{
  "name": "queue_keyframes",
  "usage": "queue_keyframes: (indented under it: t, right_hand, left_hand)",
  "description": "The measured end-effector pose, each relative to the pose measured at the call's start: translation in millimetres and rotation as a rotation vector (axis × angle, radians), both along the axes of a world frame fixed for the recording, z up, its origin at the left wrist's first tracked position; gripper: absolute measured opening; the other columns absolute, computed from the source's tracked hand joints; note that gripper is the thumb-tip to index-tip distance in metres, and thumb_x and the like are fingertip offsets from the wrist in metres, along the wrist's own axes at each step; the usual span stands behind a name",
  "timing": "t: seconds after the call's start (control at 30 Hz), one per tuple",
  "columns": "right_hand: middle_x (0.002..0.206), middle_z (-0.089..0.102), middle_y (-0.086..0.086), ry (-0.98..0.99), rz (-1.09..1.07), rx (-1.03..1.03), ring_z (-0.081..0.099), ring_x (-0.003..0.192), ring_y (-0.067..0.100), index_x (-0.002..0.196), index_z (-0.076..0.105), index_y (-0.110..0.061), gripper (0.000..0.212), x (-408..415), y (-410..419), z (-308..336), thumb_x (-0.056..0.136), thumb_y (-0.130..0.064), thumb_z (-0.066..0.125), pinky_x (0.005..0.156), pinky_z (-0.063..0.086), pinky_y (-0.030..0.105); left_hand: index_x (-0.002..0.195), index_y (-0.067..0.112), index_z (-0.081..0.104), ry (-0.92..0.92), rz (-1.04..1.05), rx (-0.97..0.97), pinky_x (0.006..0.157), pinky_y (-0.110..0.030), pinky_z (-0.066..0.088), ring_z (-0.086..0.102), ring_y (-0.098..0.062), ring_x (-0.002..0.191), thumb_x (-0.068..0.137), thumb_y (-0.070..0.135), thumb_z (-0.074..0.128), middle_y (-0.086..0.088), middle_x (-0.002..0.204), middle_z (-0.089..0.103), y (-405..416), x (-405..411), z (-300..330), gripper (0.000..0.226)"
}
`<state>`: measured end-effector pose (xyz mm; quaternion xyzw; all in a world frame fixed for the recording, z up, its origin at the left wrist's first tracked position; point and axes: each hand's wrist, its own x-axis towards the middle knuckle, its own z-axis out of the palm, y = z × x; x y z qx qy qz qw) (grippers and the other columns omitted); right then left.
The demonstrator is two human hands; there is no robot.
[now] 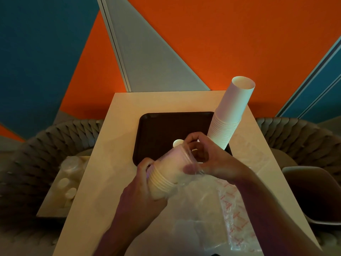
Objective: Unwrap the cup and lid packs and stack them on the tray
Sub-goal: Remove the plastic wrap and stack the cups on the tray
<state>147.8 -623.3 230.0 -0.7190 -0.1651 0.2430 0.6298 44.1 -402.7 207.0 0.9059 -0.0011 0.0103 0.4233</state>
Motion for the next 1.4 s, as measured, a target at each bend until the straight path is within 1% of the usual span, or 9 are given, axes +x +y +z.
queue_keyframes:
  t: [0.23, 0.37, 0.53, 0.67, 0.87, 1.03, 1.1, 1.27, 1.4]
  right_hand:
    - [0.115, 0.062, 0.002, -0.008, 0.028, -0.211, 0.067, 0.101, 0.018, 0.112, 0.061, -0.037, 0.054, 0, -12, 1, 0.067, -0.024, 0.089, 0.086, 0.060, 0.038]
    - [0.105, 0.068, -0.014, -0.156, 0.087, -0.459, 0.067, 0.098, 0.006, 0.117, 0.061, -0.037, 0.058, -3, -3, -3, 0.068, -0.034, 0.091, 0.084, 0.060, 0.033]
    - [0.110, 0.066, -0.015, -0.271, 0.053, -0.385, 0.063, 0.102, 0.000, 0.128, 0.055, -0.029, 0.067, -12, 14, -9, 0.071, -0.028, 0.091, 0.082, 0.055, 0.022]
    - [0.121, 0.056, -0.020, -0.203, 0.047, -0.260, 0.058, 0.111, 0.000, 0.133, 0.043, -0.043, 0.072, -16, 19, -15, 0.079, -0.022, 0.086, 0.085, 0.055, 0.019]
    - [0.122, 0.054, -0.018, -0.283, -0.136, -0.251, 0.056, 0.112, 0.001, 0.123, 0.052, -0.046, 0.069, -18, 28, -29, 0.064, -0.042, 0.086, 0.088, 0.052, 0.021]
    - [0.107, 0.063, -0.023, -0.314, -0.272, -0.349, 0.062, 0.099, 0.005, 0.116, 0.055, -0.042, 0.062, -13, 17, -40, 0.060, -0.037, 0.083, 0.078, 0.058, 0.036]
    - [0.105, 0.064, -0.022, -0.364, -0.327, -0.428, 0.062, 0.095, 0.006, 0.117, 0.056, -0.039, 0.063, -9, 8, -39, 0.063, -0.026, 0.085, 0.078, 0.057, 0.038]
    - [0.109, 0.061, -0.011, -0.453, -0.416, -0.610, 0.053, 0.093, 0.009, 0.124, 0.062, -0.026, 0.069, 12, -23, -29, 0.064, 0.003, 0.079, 0.070, 0.034, 0.003]
    - [0.122, 0.062, 0.002, -0.523, -0.397, -0.699, 0.054, 0.098, 0.014, 0.121, 0.068, -0.018, 0.070, 30, -39, -34, 0.059, 0.014, 0.076, 0.077, 0.040, 0.018]
  left_hand:
    - [0.122, 0.064, 0.032, -0.008, 0.066, -0.045, 0.074, -0.009, 0.042, 0.055, 0.011, 0.098, 0.065, 0.047, 0.088, 0.037, 0.109, 0.053, 6, 5, -2, 0.081]
    - [0.130, 0.056, 0.042, -0.017, 0.038, -0.056, 0.080, -0.018, 0.051, 0.058, 0.009, 0.104, 0.064, 0.053, 0.086, 0.035, 0.115, 0.057, 7, 5, 0, 0.080]
    - [0.122, 0.065, 0.038, -0.018, 0.027, -0.054, 0.079, -0.020, 0.052, 0.055, 0.013, 0.104, 0.060, 0.060, 0.080, 0.040, 0.114, 0.053, 6, 6, -1, 0.075]
    - [0.122, 0.062, 0.040, -0.039, 0.059, -0.075, 0.077, -0.013, 0.048, 0.054, 0.015, 0.105, 0.064, 0.049, 0.087, 0.040, 0.115, 0.054, 12, 7, -3, 0.075]
    - [0.126, 0.056, 0.040, -0.058, 0.084, -0.070, 0.077, -0.011, 0.047, 0.055, 0.014, 0.106, 0.065, 0.045, 0.089, 0.040, 0.117, 0.052, 20, 7, -4, 0.079]
    - [0.114, 0.068, 0.036, -0.042, 0.115, -0.104, 0.071, -0.007, 0.045, 0.052, 0.020, 0.102, 0.057, 0.064, 0.081, 0.049, 0.111, 0.049, 22, 3, -2, 0.072]
    - [0.112, 0.072, 0.032, -0.040, 0.114, -0.086, 0.068, -0.006, 0.043, 0.050, 0.023, 0.101, 0.060, 0.055, 0.087, 0.051, 0.110, 0.046, 24, 2, -4, 0.077]
    - [0.114, 0.067, 0.036, -0.016, 0.125, -0.087, 0.065, -0.003, 0.045, 0.054, 0.018, 0.101, 0.064, 0.042, 0.090, 0.042, 0.108, 0.054, 30, -1, -11, 0.079]
    - [0.115, 0.063, 0.039, 0.000, 0.138, -0.096, 0.071, -0.005, 0.043, 0.056, 0.016, 0.099, 0.064, 0.043, 0.091, 0.038, 0.106, 0.056, 33, -1, -14, 0.076]
